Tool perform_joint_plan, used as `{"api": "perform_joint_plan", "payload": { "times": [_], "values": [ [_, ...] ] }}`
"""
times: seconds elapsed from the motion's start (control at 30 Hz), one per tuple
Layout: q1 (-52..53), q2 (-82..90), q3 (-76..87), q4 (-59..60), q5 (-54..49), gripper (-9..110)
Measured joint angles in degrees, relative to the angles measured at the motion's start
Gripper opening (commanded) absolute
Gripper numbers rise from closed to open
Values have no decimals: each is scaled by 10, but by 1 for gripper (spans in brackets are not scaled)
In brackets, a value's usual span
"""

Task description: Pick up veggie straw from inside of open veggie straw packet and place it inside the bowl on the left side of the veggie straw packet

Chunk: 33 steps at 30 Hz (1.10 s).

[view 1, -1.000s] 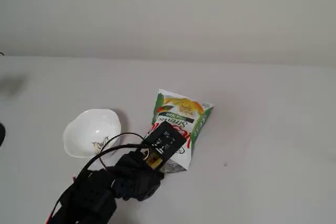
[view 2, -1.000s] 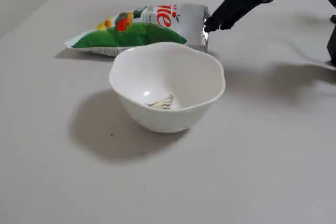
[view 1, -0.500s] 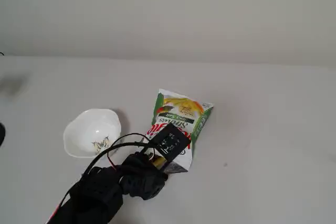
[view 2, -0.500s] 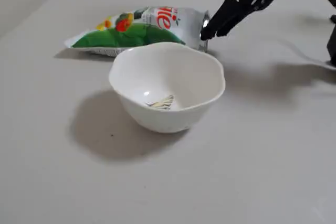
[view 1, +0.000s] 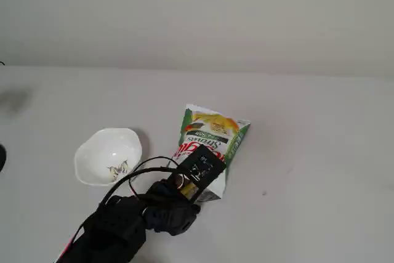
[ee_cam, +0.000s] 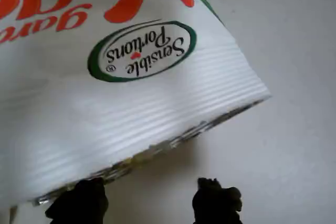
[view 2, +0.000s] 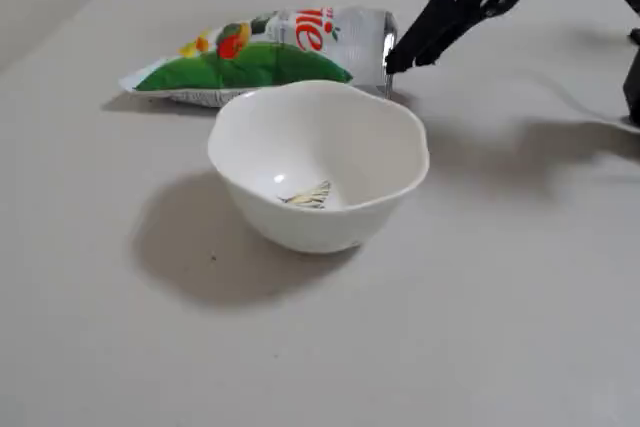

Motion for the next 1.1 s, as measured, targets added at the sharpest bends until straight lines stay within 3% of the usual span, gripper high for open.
{"api": "perform_joint_plan", "payload": {
  "times": [0.77, 1.1],
  "values": [
    [-20, -164, -94, -45, 15, 21],
    [-20, -230, -134, -47, 13, 6]
  ]
}}
